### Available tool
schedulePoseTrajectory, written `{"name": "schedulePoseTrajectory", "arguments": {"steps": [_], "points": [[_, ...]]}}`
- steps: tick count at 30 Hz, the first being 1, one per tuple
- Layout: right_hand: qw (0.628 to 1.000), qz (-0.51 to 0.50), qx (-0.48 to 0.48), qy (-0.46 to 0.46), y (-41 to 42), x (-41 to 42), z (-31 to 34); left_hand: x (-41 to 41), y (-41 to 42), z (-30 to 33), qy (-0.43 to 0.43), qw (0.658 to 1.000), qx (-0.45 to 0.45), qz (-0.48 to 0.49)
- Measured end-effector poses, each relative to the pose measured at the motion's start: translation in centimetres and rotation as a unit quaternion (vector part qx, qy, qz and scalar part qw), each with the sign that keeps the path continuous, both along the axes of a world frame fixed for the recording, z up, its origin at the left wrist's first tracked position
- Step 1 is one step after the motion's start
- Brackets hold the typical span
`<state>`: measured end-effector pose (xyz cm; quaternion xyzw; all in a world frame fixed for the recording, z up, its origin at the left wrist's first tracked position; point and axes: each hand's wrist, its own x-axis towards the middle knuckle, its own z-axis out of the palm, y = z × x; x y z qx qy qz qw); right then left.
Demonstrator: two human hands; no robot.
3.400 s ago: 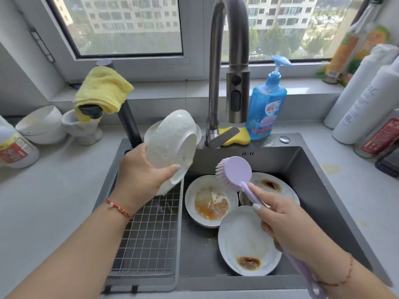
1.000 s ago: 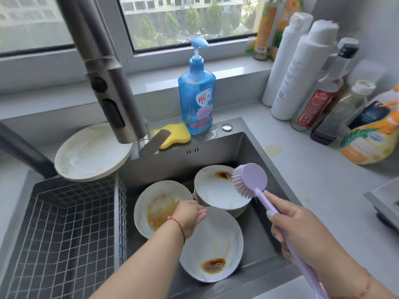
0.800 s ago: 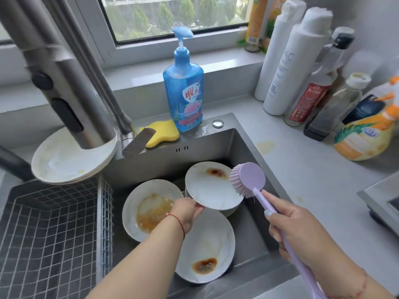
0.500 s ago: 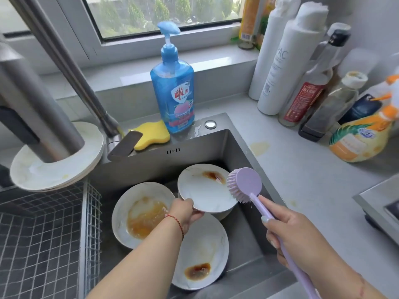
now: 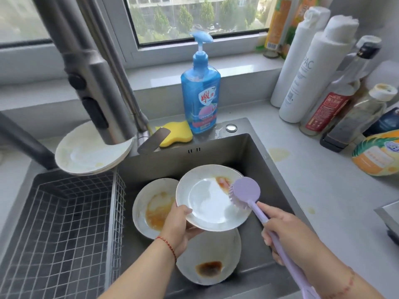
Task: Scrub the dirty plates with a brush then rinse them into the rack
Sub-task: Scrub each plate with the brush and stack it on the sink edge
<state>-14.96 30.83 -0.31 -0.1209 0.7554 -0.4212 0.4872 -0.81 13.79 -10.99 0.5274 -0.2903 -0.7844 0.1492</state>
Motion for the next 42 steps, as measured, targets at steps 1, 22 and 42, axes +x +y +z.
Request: {"name": "schedulePoseTrajectory", "arguments": {"steps": [1,22,42], "points": [[1.0,0.01,0.003,-0.002,-0.3,0.5,0.1,0.8,0.3,0.5,0.009,1.0,0.008,0.008],[0.979,0.197,-0.002,-0.044,-2.5,12.5,4.7,12.5,1.3,4.5,0.058,0.978,-0.188,0.074],[0.968,0.131,-0.04,0.21,-7.2,14.3,1.9,13.5,2.2,4.9,0.1,0.979,-0.175,0.012]]}}
